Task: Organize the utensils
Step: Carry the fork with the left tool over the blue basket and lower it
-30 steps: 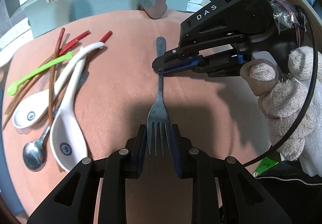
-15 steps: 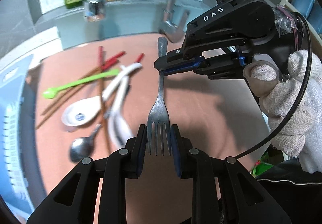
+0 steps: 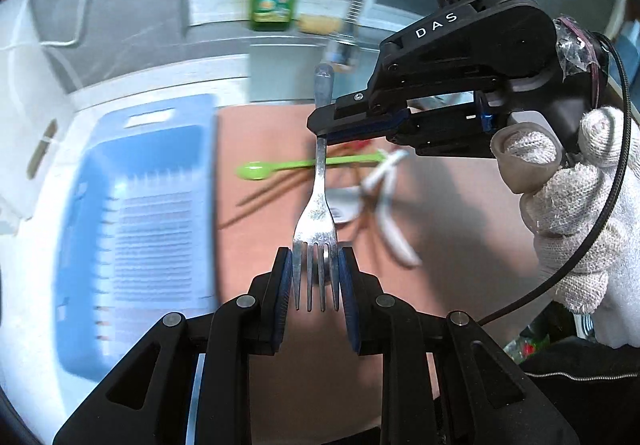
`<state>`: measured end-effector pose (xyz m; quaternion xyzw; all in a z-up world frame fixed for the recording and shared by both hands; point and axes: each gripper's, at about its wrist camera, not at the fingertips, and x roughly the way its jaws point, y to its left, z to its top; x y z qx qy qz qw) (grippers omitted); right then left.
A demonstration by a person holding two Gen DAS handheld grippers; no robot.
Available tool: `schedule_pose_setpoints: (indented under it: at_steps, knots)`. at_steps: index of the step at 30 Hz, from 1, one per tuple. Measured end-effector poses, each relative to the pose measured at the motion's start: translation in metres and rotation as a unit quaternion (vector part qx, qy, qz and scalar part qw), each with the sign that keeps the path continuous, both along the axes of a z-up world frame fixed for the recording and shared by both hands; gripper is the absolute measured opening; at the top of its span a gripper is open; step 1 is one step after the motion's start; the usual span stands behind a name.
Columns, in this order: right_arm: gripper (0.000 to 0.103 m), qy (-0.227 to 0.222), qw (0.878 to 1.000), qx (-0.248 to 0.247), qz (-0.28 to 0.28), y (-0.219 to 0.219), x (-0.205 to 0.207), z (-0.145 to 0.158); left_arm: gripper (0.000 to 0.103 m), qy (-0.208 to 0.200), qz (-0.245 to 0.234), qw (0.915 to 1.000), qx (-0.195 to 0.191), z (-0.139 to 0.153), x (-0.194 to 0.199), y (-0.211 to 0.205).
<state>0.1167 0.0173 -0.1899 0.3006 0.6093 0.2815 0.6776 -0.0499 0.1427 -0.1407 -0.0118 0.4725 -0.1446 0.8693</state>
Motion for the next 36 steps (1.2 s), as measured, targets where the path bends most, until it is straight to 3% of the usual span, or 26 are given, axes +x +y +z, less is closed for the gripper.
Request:
schedule_pose_setpoints:
  at_steps: [5, 15, 24, 36]
  knots:
    - [0.006, -0.005, 0.999, -0.003, 0.037, 0.056, 0.001, -0.004, 0.022, 0.003, 0.036, 0.9993, 0.002, -0.006, 0.002, 0.049]
    - [0.006, -0.003, 0.993, -0.044, 0.106, 0.150, 0.006, -0.042, 0.022, 0.039, 0.096, 0.9946, 0.013, -0.049, 0.019, 0.115]
    - [0.006, -0.010, 0.985, -0.093, 0.145, 0.192, 0.018, -0.069, 0.022, 0.067, 0.116, 0.9902, 0.039, -0.075, 0.031, 0.130]
    - [0.008, 0.012, 0.978, -0.114, 0.175, 0.211, 0.031, -0.097, 0.022, 0.090, 0.126, 0.9854, 0.070, -0.094, 0.036, 0.136]
